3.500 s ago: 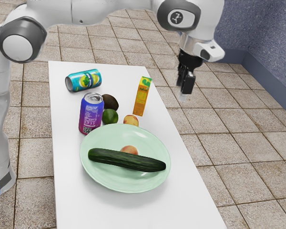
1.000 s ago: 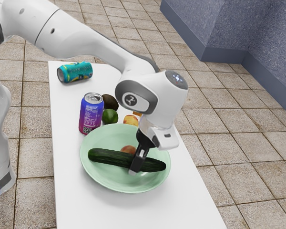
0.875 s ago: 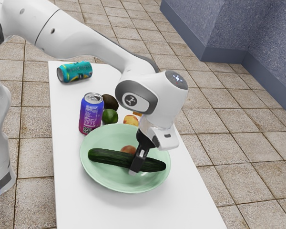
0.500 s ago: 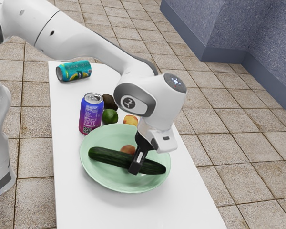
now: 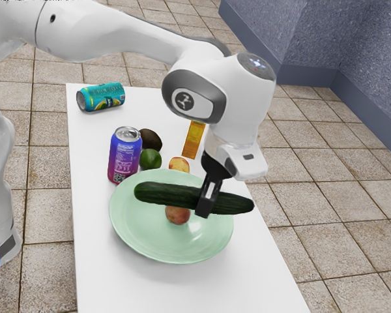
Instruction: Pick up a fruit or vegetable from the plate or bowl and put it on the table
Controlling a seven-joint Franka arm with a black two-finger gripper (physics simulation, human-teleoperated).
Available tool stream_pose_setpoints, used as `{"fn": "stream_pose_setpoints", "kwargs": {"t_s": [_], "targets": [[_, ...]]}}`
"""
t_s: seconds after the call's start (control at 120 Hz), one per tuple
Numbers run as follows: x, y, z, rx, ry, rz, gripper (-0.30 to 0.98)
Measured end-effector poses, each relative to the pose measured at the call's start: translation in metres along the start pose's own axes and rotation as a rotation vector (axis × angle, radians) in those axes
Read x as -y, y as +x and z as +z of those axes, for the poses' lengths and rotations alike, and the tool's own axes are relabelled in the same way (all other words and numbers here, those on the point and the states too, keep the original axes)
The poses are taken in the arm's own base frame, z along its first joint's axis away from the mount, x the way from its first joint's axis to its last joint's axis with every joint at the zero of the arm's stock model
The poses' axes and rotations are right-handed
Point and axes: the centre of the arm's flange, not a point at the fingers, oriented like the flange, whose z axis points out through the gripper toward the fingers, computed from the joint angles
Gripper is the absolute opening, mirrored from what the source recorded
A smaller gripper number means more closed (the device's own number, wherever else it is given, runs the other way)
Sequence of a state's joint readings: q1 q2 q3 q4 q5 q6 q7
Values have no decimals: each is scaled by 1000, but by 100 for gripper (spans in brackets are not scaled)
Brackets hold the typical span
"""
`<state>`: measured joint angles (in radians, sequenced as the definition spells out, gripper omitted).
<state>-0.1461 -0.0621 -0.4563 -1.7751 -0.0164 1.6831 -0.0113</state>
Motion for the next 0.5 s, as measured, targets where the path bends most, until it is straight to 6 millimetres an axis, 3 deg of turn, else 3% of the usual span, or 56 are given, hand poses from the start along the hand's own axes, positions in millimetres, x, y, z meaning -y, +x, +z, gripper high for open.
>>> {"fn": "stream_pose_setpoints", "kwargs": {"t_s": [0.05,0.108,0.183,0.233,0.308,0.392,0.5], "targets": [[-53,17,9,17,-18,98,23],[-107,16,12,25,-19,186,22],[-142,9,13,30,-12,236,22],[-141,9,13,33,-9,222,23],[-121,13,13,42,-6,166,42],[-101,17,15,51,-3,111,54],[-97,17,14,59,0,88,62]]}}
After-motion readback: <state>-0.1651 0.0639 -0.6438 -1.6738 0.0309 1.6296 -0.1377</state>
